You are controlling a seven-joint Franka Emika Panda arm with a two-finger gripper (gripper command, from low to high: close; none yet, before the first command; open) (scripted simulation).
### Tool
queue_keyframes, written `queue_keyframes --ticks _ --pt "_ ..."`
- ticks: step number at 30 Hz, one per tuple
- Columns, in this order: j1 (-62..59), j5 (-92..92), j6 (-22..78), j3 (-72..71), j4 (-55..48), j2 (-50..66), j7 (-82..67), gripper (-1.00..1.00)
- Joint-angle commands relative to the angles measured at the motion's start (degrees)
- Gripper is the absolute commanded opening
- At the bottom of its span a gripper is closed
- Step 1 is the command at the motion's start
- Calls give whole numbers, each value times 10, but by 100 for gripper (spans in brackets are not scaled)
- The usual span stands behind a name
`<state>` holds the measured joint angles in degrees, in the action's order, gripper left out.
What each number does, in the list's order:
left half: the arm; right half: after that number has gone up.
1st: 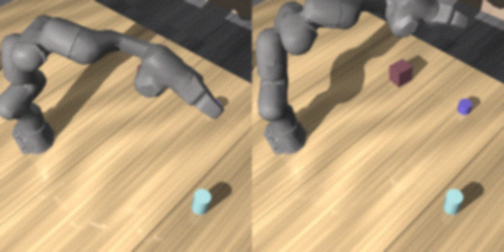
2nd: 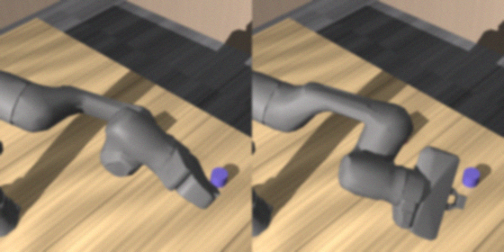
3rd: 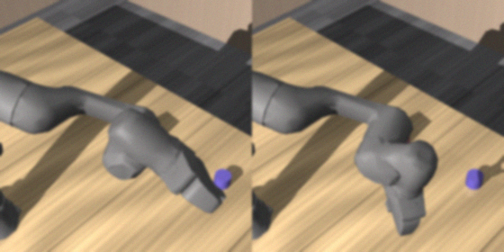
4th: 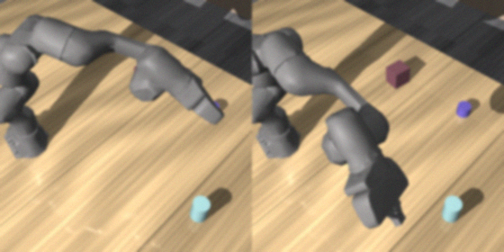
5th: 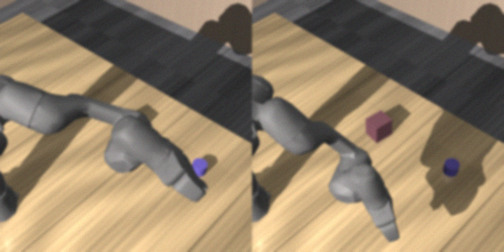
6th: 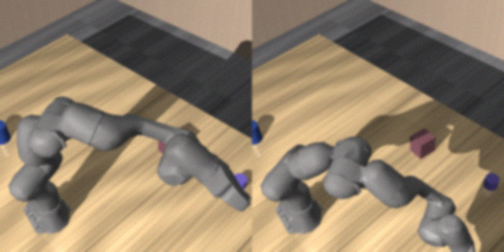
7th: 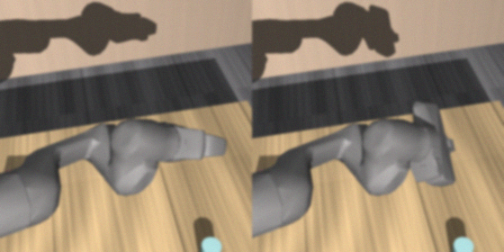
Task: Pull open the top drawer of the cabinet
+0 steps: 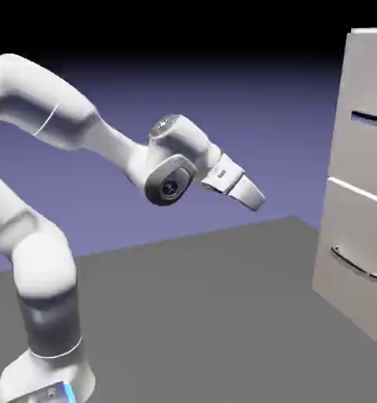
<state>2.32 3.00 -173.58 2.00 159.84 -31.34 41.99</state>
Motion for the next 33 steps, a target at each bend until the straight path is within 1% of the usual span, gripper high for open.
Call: queue_keyframes --ticks 1,33 --pt "14 25 4 17 -10 11 -4 0" --pt "446 822 118 548 -317 362 -127 0"
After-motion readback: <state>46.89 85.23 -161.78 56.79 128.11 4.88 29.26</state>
